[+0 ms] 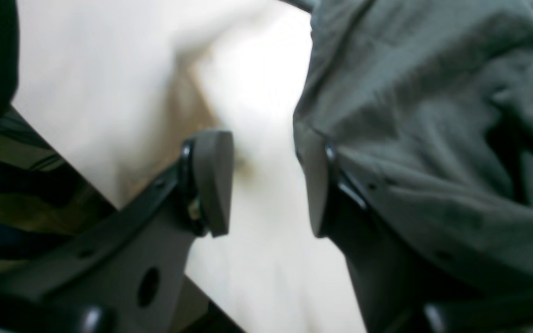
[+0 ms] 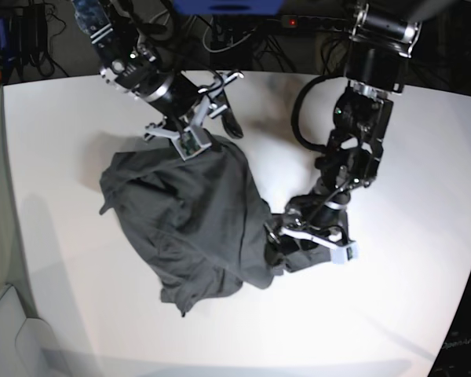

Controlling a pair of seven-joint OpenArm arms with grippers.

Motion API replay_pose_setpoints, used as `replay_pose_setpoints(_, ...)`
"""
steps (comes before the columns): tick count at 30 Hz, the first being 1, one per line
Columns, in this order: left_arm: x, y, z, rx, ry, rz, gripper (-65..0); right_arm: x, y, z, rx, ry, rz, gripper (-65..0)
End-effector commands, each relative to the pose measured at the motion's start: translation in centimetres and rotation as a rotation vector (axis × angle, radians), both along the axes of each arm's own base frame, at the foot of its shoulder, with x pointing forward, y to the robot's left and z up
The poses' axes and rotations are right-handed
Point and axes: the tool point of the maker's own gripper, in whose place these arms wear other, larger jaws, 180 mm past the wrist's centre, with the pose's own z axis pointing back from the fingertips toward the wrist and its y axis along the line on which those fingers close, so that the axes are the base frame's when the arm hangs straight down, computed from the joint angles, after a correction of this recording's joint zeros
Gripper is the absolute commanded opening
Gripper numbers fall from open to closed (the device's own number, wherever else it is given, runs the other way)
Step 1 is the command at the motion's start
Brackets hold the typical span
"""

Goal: Layout the t-shirt on the table in an organized manner, then fold the t-shirt properly
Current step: 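Regrasp the shirt with the left gripper and lift it up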

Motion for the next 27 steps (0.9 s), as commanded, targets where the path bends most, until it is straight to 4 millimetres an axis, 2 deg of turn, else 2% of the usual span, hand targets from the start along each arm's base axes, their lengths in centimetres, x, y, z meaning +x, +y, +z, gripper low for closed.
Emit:
replay_pose_setpoints(1,0.9,-1.5,2.2,-0.001,-0.070,-0.035,-13.1,0.6,0.1,1.2,0.027,-0.039,-0.004,-38.5)
replay_pose_setpoints(4,0.4,-4.2,1.9,0.039,-0.079,-0.087,-13.1,0.3,-0.5,0.8,0.003,-0.036,0.007,-38.5)
replay_pose_setpoints(8,0.1,-6.5,0.0,0.068,-0.039,-0.101,-13.1,0.1,-0.7,0.6,-0.004,-0.028,0.005,-38.5)
replay_pose_setpoints(11,0.1,-8.1,-0.6,0.083,-0.026,-0.114,-13.1,-0.1,-1.7,0.1,-0.021,-0.017,-0.011,-38.5)
replay_pose_setpoints(15,0.2,-8.4,-1.5,0.124,-0.014,-0.118,-13.1,-0.2,-2.3,-0.1,-0.035,-0.014,-0.016,-38.5)
replay_pose_setpoints(17,0.4,-8.9,-1.2,0.121,-0.020,-0.121,-13.1,0.1,-3.0,-0.2,-0.048,-0.018,-0.030,-38.5)
replay_pose_setpoints(21,0.7,-8.8,-0.6,0.117,-0.033,-0.114,-13.1,0.8,-4.0,0.1,-0.055,-0.030,-0.056,-38.5)
replay_pose_setpoints(25,1.2,-8.7,-0.6,0.126,-0.033,-0.114,-13.2,1.1,-4.2,0.2,-0.059,-0.038,-0.063,-38.5)
replay_pose_setpoints(27,1.4,-8.6,-1.3,0.134,-0.012,-0.114,-13.2,1.2,-4.3,0.3,-0.059,-0.041,-0.063,-38.5)
